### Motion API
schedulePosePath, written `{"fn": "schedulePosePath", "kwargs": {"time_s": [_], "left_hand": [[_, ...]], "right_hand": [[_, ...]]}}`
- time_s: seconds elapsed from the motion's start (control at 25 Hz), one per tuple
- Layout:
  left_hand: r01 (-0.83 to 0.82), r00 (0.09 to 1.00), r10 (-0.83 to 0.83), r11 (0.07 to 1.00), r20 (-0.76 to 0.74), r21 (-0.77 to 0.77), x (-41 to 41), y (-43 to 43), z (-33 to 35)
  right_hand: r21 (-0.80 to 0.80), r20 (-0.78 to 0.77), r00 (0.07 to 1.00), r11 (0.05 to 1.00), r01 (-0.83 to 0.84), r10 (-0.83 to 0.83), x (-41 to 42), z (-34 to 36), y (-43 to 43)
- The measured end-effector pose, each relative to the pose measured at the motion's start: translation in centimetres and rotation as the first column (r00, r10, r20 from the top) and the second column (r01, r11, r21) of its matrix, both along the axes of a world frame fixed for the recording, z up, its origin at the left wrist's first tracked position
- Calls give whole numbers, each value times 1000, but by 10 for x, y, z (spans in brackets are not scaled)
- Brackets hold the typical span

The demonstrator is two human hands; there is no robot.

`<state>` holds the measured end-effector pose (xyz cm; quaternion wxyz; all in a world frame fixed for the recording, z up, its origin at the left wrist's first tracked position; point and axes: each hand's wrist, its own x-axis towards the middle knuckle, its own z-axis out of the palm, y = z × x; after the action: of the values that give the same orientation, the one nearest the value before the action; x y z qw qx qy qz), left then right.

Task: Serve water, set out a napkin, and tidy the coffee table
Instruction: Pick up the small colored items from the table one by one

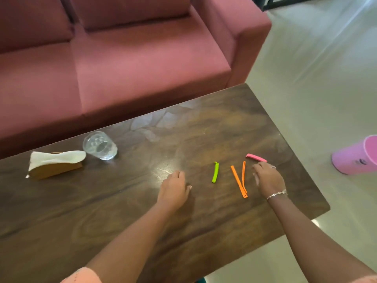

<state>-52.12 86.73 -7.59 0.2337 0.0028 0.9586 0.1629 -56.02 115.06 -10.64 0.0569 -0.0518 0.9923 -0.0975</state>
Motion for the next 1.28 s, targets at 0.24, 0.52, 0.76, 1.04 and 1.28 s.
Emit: {"fn": "schedulePosePath", "kwargs": {"time_s": [0.24,0.52,0.76,1.04,1.28], "left_hand": [[-36,995,36,999,88,5,-37,59,-35],[-224,960,214,974,179,39,-72,107,-74],[-193,964,198,980,178,-44,-75,120,-85],[-375,924,366,924,110,79,-57,80,-49],[-578,815,568,786,115,218,-14,4,-16]], "right_hand": [[50,70,998,999,-1,-2,-58,-39,39],[64,94,996,998,-3,-3,-76,-79,54],[16,13,1000,1000,1,-1,-75,-81,58],[-113,-45,982,978,176,-182,-72,-50,42],[-314,-149,968,938,148,-203,-30,3,-54]]}}
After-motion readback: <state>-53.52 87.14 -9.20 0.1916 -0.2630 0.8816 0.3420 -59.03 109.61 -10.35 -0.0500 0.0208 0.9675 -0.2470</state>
